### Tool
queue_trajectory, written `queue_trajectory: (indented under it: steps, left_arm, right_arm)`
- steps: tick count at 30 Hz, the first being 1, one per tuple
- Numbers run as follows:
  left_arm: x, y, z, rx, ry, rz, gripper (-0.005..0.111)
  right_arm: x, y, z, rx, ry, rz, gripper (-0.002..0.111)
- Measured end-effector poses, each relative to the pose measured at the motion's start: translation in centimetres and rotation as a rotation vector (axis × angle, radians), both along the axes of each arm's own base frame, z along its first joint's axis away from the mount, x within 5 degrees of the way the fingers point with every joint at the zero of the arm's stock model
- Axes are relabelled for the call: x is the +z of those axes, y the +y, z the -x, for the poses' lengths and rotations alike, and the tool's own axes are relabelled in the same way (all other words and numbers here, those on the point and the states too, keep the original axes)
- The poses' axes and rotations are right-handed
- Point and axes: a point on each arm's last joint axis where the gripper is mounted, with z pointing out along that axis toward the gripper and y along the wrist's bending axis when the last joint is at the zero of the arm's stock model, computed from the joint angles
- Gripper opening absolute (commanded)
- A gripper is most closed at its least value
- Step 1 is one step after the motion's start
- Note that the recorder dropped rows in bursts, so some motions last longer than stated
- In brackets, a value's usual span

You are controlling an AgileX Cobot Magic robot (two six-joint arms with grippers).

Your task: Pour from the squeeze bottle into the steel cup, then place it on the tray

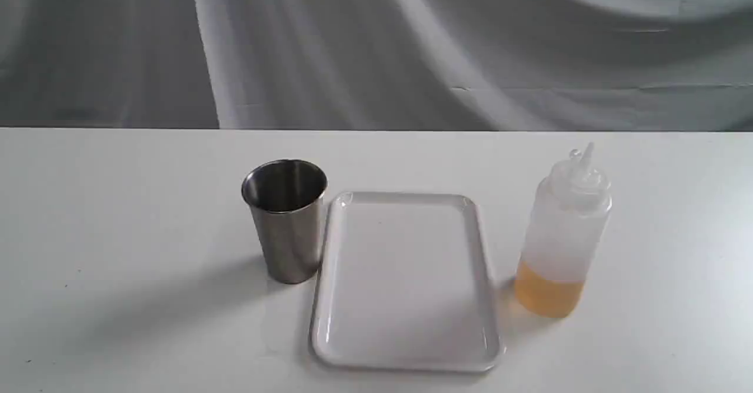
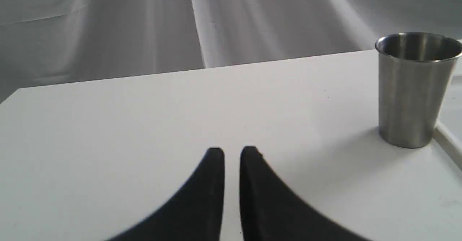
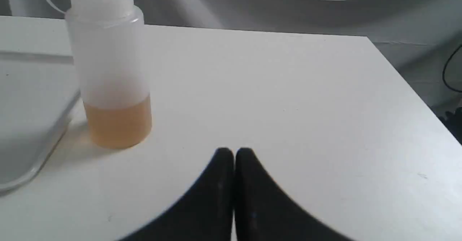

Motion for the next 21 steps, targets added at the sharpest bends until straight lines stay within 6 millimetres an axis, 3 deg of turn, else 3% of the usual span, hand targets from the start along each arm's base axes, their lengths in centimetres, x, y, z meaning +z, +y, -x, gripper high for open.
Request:
queue_trajectory:
  steps: [21]
  left_arm:
    - [0.00,0.00,0.00,0.000,0.000,0.000,0.008]
  right_arm:
    - [0.01,-0.06,0.01,-0.002,0.004,0.020,0.000]
